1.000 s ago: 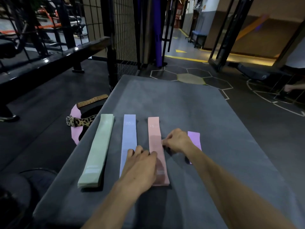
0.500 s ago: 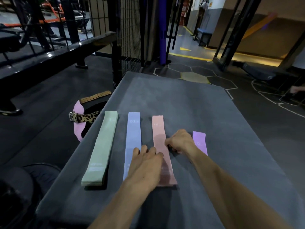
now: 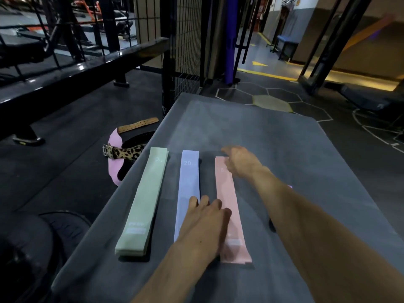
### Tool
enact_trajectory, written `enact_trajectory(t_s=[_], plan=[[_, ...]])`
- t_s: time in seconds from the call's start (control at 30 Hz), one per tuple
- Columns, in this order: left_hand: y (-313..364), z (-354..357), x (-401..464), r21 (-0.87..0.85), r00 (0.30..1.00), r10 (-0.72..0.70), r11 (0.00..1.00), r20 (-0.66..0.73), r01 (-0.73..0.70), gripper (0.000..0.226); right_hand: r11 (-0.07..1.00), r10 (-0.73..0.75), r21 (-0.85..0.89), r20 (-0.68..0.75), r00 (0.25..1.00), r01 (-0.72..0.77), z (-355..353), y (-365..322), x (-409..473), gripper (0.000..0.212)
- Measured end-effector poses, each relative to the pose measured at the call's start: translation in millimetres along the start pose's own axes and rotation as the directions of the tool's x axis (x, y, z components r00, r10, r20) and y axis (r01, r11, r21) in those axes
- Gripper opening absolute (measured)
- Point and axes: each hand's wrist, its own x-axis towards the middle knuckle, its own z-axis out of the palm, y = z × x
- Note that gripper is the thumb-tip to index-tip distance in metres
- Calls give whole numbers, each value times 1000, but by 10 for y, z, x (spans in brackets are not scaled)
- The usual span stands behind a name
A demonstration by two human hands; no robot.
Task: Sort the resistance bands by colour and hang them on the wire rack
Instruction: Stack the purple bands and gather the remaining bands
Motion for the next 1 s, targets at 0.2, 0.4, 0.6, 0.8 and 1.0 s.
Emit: enact_trajectory(t_s=[0.2,0.4,0.6,0.8,1.0], plan=[[-56,19,70,-5,1000,23,1000,-18,-24,18,998,58,24,-52,997,-57,90,-1,183,31],[-36,16,121,0,1000,25,1000,3,-25,14,998,62,18,-8,998,-61,77,-3,282,15],[-96,63,124,-32,999,23,999,-41,-24,16,999,15,38,38,999,-17,-8,-24,349,11],[-116,53,100,-40,1000,25,999,-19,-26,18,986,-29,166,58,998,19,-192,11,240,26],[-149,-82,110,-114,996,-41,993,-74,32,22,924,-161,315,-196,967,218,-600,-47,-415,6]])
